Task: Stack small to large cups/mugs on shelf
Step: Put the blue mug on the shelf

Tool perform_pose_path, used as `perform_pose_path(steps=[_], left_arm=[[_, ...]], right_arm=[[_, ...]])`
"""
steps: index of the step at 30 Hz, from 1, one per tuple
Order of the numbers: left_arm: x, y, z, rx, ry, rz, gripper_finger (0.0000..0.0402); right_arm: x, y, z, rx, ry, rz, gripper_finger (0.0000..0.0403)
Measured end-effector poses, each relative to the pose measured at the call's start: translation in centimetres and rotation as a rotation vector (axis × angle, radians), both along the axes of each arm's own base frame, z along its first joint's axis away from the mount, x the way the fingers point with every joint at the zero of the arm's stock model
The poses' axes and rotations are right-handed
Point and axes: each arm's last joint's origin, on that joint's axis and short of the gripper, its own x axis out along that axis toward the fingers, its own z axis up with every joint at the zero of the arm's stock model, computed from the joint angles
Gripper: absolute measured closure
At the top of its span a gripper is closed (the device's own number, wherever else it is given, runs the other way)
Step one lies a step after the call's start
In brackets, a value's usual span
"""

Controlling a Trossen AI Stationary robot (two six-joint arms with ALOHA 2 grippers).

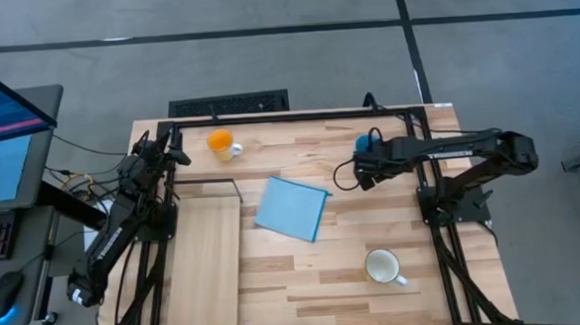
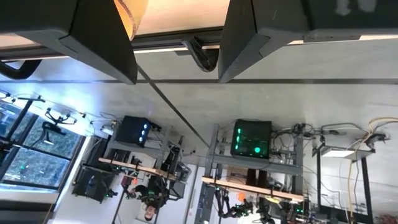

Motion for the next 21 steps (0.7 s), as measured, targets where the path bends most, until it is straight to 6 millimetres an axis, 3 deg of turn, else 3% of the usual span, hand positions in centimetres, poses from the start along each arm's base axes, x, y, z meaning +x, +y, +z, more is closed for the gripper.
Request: perform_pose_path(steps=[10,21], left_arm=[[0.0,0.0,0.0,-0.001,0.000,0.001,0.0184],[0.0,0.0,0.0,0.008,0.025,0.001,0.0184]], right_arm=[[-1.2,-1.4,0.1,-0.022,-0.115,-0.034,0.0271],[-0.5,-2.5,-0.7,0.001,-0.166,-0.005,0.0271]])
